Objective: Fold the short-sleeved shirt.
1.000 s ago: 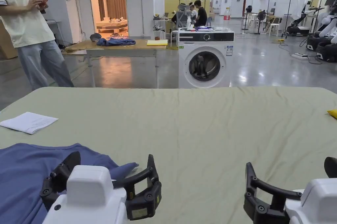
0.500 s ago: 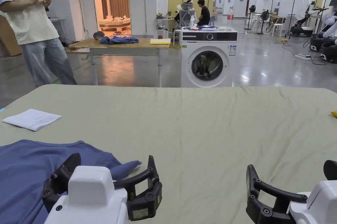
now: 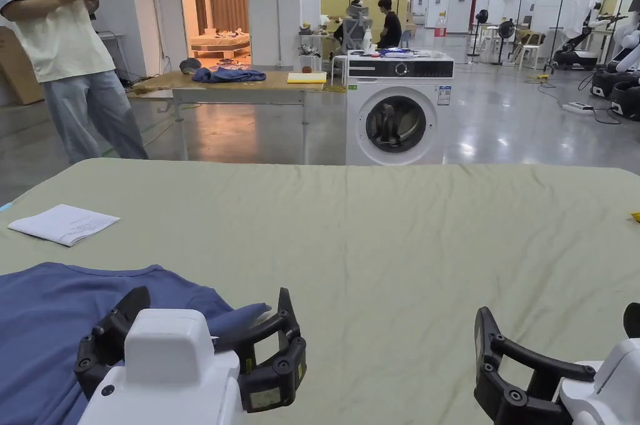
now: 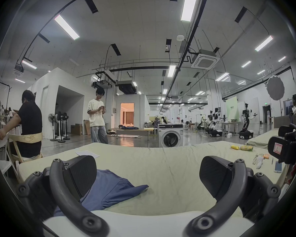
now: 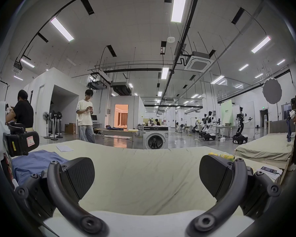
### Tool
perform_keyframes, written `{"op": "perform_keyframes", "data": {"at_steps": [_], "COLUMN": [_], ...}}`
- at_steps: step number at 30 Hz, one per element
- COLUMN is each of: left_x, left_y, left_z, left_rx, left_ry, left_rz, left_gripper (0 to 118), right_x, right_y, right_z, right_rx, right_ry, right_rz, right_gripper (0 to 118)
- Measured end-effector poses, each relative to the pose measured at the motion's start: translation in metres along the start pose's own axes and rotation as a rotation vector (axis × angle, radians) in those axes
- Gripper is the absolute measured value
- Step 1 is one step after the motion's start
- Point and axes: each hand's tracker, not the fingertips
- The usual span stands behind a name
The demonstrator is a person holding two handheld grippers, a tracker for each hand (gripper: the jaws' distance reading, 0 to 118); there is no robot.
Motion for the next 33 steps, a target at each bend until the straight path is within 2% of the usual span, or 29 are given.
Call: {"op": "perform_keyframes", "data": {"at_steps": [6, 13, 17, 23, 24, 25, 26, 27, 28, 29, 30, 33], "left_x": [-0.003, -0.004, -0.001, 0.003, 0.003, 0.003, 0.003, 0.002, 0.002, 0.003, 0.002, -0.003], "left_y": [0.000, 0.001, 0.001, 0.003, 0.004, 0.004, 0.004, 0.004, 0.004, 0.004, 0.003, 0.002], "left_z": [0.000, -0.002, -0.001, -0.002, -0.002, -0.002, -0.001, -0.001, -0.001, -0.002, -0.004, -0.002], "left_rx": [-0.006, -0.025, -0.018, -0.031, -0.034, -0.037, -0.038, -0.033, -0.024, -0.028, -0.047, -0.049], "left_ry": [0.000, -0.009, -0.014, -0.039, -0.037, -0.029, -0.025, -0.026, -0.029, -0.026, -0.028, -0.044], "left_rz": [-0.004, 0.018, -0.008, -0.036, -0.030, -0.026, -0.027, -0.031, -0.043, -0.063, -0.069, -0.063], "left_gripper": [108, 108, 108, 107, 103, 91, 67, 19, 9, 3, 0, 0], "right_x": [0.000, -0.001, 0.003, 0.003, 0.003, 0.002, 0.002, 0.002, 0.002, 0.002, 0.004, 0.009], "right_y": [0.004, 0.002, 0.001, 0.000, 0.000, 0.000, -0.001, -0.001, -0.001, -0.001, 0.000, -0.001], "right_z": [-0.001, -0.001, -0.001, -0.002, -0.002, -0.002, -0.001, 0.000, 0.000, -0.002, -0.004, -0.003], "right_rx": [-0.003, 0.001, -0.004, -0.002, -0.004, -0.004, 0.000, 0.007, 0.008, 0.004, -0.007, -0.039], "right_ry": [-0.005, -0.016, 0.008, 0.021, 0.021, 0.019, 0.012, 0.006, 0.004, 0.000, -0.009, -0.001], "right_rz": [-0.013, 0.014, -0.013, 0.000, -0.005, -0.007, -0.005, 0.000, 0.003, 0.005, 0.004, -0.085], "right_gripper": [118, 118, 118, 117, 111, 99, 78, 32, 10, 1, 0, 0]}}
